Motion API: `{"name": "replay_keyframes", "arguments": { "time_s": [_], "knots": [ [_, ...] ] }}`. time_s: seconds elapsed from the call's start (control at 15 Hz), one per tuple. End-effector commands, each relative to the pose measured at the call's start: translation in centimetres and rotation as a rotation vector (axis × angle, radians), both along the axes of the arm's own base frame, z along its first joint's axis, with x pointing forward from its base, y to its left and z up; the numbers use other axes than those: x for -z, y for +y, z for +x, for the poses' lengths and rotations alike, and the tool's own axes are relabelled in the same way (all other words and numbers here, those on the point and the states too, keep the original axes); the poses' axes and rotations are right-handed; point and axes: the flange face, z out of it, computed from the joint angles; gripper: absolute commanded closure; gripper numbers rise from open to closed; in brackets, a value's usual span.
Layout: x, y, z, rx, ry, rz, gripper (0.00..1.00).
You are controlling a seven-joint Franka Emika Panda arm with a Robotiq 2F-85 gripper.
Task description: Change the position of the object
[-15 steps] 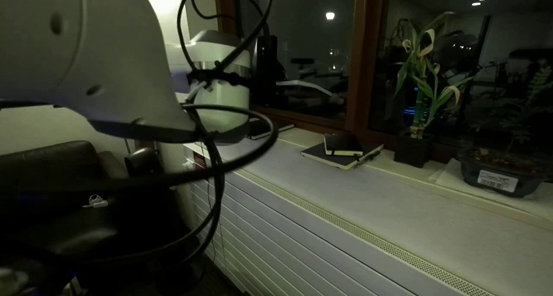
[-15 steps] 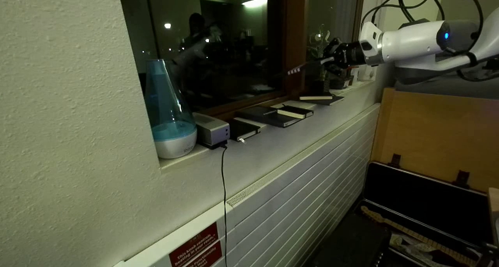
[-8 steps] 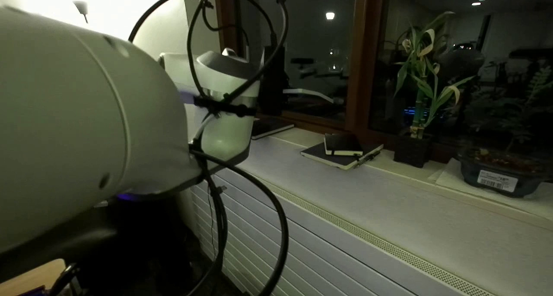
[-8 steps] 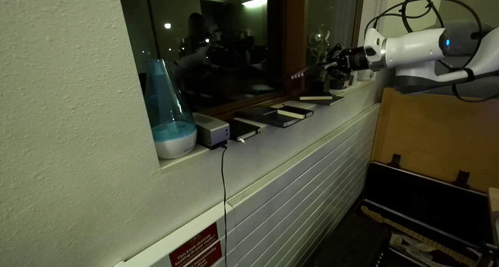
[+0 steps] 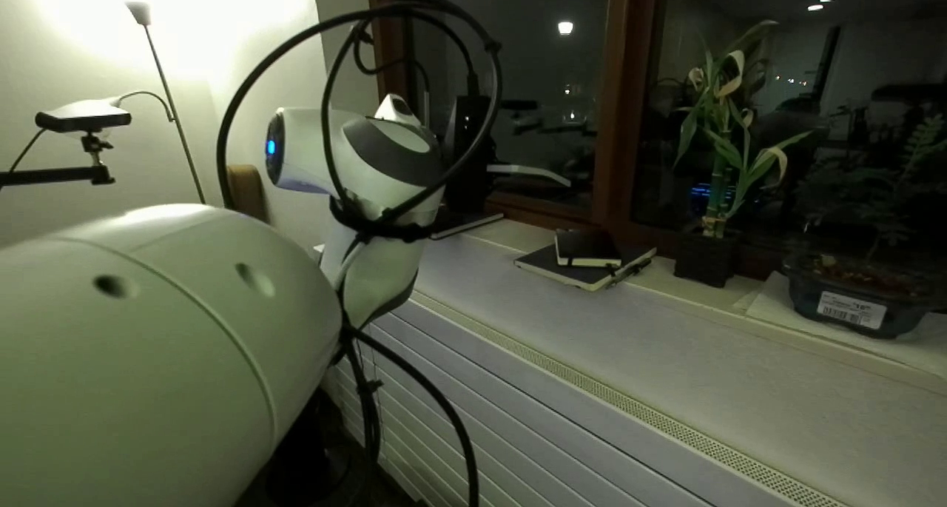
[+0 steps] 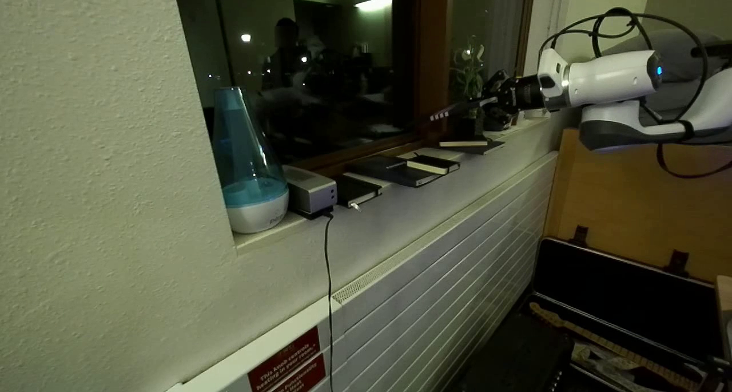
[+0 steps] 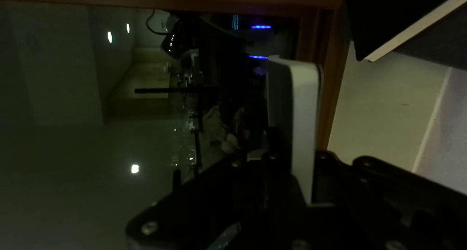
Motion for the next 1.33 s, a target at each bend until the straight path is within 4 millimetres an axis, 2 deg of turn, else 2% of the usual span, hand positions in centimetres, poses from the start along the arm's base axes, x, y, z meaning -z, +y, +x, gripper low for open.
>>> {"name": "replay_keyframes", "arguments": {
  "time_s": [0.0, 0.4, 0.47, 0.67, 0.8, 0.93, 1.27],
  "knots": [
    [-0.6, 0.4, -0.6, -0.004, -0.011, -0.027, 0.97],
    [-0.2, 0.2, -0.7, 0.002, -0.001, -0.027, 0.97],
    [0.6, 0.4, -0.6, 0.021, 0.021, -0.031, 0.97],
    [5.1, 1.3, -0.3, 0.152, 0.141, -0.051, 0.97],
    [7.6, 2.4, -0.5, 0.172, 0.194, -0.033, 0.97],
    [8.7, 3.0, -0.6, 0.176, 0.215, -0.023, 0.97],
    [9.2, 3.8, -0.4, 0.194, 0.225, -0.019, 0.97]
  ]
}}
